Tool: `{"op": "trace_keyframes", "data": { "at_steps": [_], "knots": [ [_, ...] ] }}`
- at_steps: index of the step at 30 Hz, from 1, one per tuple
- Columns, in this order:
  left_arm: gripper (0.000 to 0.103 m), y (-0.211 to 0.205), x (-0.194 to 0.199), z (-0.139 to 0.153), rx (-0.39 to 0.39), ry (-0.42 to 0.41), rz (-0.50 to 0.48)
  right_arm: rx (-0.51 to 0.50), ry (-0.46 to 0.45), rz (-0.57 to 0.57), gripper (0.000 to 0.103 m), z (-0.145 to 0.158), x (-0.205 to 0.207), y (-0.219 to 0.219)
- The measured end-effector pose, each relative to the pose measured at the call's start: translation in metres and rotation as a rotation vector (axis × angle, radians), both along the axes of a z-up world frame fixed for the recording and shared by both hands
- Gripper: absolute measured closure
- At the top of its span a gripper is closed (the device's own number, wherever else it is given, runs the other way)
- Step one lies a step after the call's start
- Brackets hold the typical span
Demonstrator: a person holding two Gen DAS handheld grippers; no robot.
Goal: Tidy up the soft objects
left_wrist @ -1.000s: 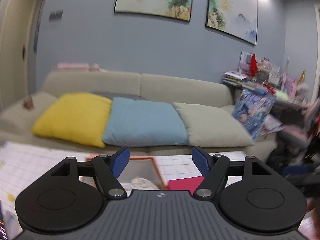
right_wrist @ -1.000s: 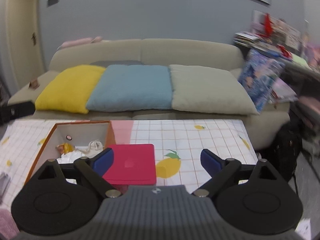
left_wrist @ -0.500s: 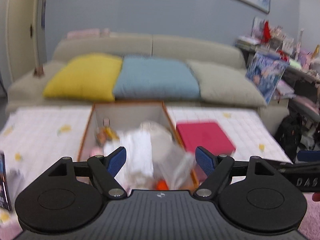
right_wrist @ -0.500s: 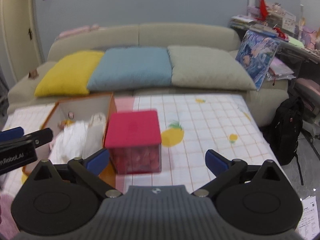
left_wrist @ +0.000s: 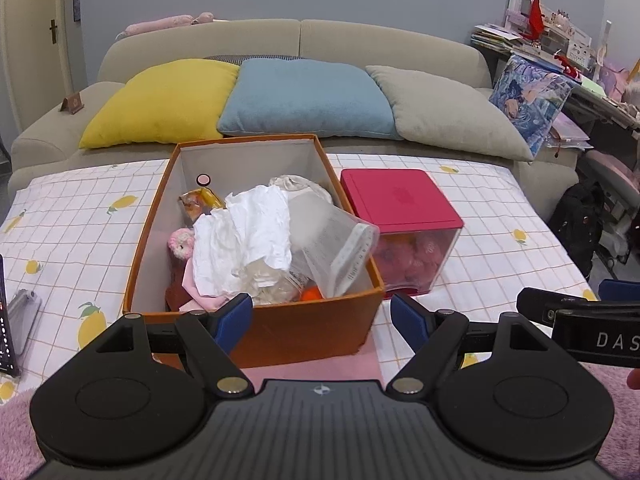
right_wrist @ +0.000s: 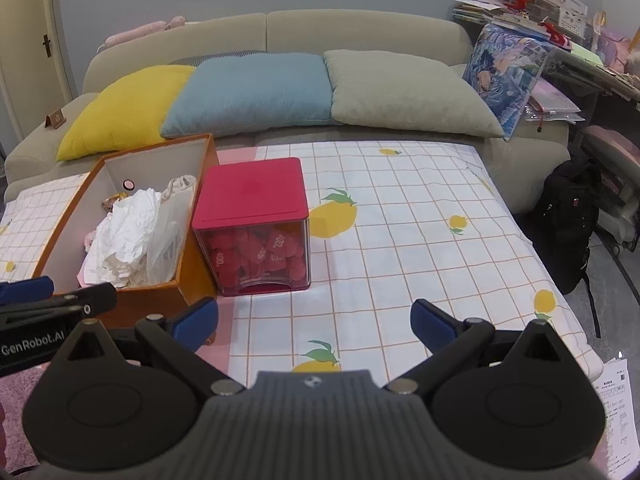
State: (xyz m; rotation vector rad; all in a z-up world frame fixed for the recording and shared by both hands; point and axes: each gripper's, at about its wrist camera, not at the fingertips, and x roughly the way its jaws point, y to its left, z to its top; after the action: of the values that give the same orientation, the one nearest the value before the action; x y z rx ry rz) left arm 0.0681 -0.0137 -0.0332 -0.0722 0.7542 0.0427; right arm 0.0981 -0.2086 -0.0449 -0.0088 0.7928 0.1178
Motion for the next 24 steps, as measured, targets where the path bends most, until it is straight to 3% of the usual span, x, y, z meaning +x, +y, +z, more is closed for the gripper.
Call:
{"op": "trace_keyframes", "data": {
  "at_steps": [12, 24],
  "knots": [
    [0.011, -0.009, -0.001, 0.010, 0.022, -0.035, -0.006, 0.000, -0.078, -0.032, 0.003, 0.013, -0.015, -0.004],
    [0.011, -0.011, -0.001, 0.009, 0.032, -0.036, -0.019, -0.003, -0.087, -0.038, 0.003, 0.012, -0.016, -0.005]
  ]
}}
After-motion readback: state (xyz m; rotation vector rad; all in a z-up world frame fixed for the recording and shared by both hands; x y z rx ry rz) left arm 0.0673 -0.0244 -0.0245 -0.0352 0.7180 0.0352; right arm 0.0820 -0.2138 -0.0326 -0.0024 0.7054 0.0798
